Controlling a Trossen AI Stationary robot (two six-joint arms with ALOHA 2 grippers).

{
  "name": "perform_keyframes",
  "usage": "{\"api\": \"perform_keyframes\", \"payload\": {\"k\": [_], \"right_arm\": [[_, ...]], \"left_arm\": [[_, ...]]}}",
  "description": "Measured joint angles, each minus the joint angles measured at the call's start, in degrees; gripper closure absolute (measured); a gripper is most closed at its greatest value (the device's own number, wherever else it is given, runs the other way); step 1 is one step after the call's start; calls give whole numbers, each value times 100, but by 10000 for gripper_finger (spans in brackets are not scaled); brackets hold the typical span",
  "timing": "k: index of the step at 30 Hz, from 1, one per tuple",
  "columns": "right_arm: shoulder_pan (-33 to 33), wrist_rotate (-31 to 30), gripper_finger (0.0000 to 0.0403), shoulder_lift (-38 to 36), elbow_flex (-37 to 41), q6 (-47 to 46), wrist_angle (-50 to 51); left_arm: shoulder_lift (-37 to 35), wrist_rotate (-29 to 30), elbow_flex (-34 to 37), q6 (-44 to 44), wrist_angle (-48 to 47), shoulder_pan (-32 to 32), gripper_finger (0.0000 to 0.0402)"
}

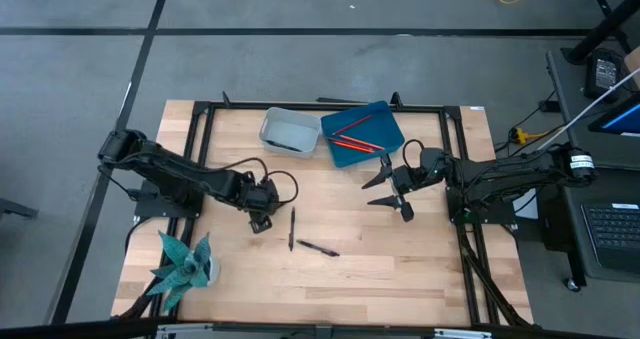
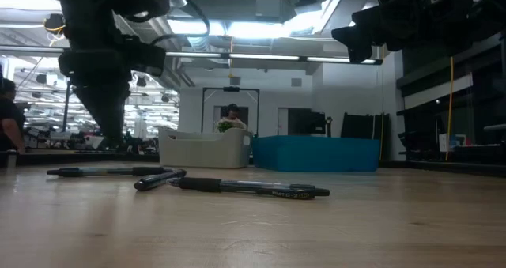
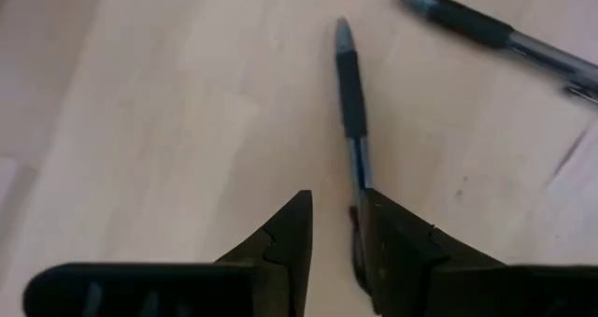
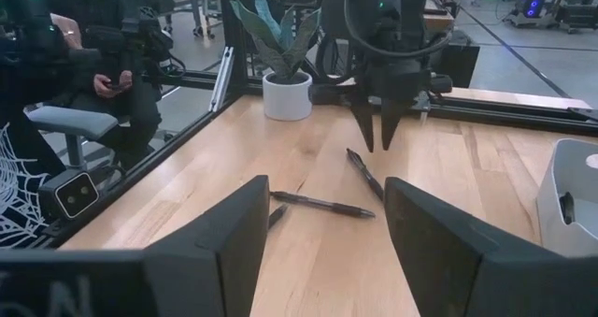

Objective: Sort pens & pencils
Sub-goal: Put the black pen into the gray bin

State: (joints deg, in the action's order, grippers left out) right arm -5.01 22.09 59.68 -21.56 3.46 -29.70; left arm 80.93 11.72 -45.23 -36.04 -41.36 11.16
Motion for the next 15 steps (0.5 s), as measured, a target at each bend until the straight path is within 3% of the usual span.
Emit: {"api": "perform_keyframes", "payload": {"k": [15], "right_arm": [[0,-2,189,0,0,20,43]], "left_arm": [[80,-236,0,-434,443,54,314]]}}
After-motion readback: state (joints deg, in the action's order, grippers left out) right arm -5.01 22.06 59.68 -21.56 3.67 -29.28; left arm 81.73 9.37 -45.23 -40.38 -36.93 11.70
